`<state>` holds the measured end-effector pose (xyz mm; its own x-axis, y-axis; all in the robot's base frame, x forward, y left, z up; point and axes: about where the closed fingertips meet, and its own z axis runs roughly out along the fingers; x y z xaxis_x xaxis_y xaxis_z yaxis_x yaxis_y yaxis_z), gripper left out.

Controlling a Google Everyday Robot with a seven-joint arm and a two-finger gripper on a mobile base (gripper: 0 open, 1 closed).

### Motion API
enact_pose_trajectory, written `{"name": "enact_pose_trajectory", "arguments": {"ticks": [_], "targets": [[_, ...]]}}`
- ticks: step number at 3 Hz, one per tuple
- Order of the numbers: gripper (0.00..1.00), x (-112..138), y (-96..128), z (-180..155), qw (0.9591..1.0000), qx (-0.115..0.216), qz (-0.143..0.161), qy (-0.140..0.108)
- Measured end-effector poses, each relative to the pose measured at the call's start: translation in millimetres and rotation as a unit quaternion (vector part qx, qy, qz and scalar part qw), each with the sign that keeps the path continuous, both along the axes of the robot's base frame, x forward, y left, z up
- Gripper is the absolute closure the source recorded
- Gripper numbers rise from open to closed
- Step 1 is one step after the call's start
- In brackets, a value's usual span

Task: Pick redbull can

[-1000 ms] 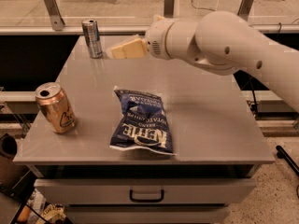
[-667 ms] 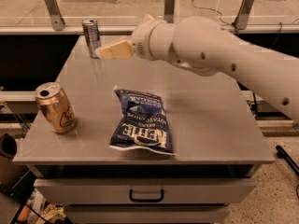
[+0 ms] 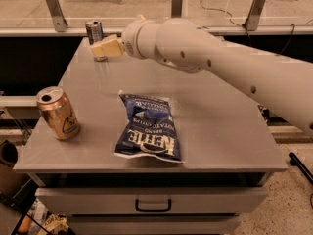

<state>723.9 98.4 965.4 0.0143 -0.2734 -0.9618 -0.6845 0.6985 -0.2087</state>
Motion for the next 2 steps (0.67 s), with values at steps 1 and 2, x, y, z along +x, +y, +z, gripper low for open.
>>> {"name": "enact_pose_trajectory", "arguments": {"ticks": [1,2], "targets": [[0.0,26,12,-4,0.9998,0.015,0.009,0.011],[0.0,47,17,-6,0.9994,0.025,0.015,0.019]]}}
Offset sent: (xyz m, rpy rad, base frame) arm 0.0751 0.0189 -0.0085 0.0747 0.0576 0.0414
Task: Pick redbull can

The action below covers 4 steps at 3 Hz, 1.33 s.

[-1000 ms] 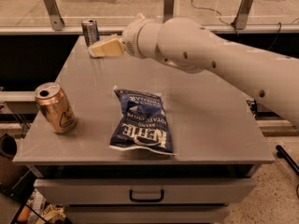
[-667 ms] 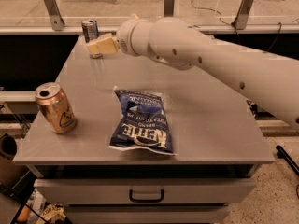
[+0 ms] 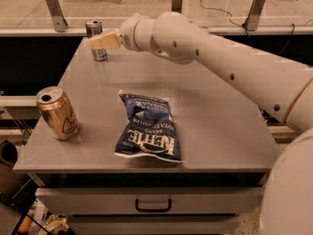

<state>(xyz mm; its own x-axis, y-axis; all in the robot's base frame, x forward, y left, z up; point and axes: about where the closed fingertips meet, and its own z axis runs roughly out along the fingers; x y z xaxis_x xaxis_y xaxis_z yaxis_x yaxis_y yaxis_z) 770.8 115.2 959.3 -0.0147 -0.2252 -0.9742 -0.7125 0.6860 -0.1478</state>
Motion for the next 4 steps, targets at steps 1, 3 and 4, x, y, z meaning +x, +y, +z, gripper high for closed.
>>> {"name": "enact_pose_trajectory", "arguments": {"ticks": [1,3,4], "targets": [[0.0,13,11,-8,0.9999,0.006,0.007,0.006],[0.0,33,44,-34,0.9978,0.044,0.045,0.022],[0.0,39,58,-37,0.996,0.061,0.061,0.024]]}}
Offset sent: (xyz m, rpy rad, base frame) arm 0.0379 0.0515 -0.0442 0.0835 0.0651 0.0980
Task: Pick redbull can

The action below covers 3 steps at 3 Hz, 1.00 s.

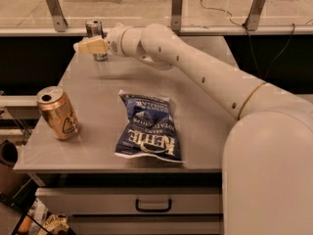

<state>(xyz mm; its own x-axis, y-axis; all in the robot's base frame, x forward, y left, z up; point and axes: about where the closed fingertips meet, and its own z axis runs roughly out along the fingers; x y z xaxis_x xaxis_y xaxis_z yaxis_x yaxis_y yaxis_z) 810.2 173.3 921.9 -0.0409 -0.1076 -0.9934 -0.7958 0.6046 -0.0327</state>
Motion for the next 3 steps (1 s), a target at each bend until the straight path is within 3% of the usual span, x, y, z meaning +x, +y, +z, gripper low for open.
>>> {"name": "enact_pose_trajectory", "arguments": {"ticks": [2,3], "targets": [[0.0,12,24,5,0.9993,0.024,0.027,-0.002],[0.18,16,32,5,0.999,0.031,0.032,-0.005]]}}
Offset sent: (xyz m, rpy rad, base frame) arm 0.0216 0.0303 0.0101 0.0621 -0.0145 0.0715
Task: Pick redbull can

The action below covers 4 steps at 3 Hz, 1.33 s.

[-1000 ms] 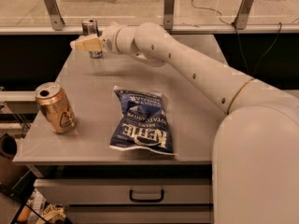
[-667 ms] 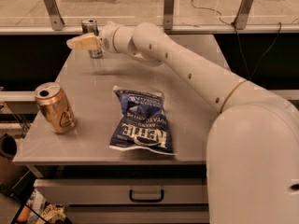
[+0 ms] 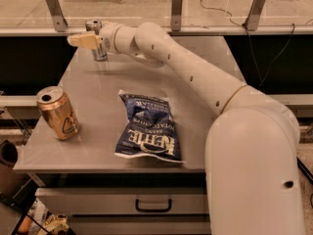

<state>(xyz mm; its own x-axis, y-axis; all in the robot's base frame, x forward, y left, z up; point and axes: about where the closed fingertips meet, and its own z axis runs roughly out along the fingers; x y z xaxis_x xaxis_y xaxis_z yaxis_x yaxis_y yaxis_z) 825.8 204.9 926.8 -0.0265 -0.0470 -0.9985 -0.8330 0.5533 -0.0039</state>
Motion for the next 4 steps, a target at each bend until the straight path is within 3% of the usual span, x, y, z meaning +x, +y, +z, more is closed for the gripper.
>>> {"name": "enact_pose_trajectory", "arguments": {"ticks": [3,4], "targets": [[0.88,-2.4,8.3,-1.5,1.0,0.0,0.005,0.001],[1.0,-3.2,10.8,-2.0,1.0,0.0,0.007,0.002]]}}
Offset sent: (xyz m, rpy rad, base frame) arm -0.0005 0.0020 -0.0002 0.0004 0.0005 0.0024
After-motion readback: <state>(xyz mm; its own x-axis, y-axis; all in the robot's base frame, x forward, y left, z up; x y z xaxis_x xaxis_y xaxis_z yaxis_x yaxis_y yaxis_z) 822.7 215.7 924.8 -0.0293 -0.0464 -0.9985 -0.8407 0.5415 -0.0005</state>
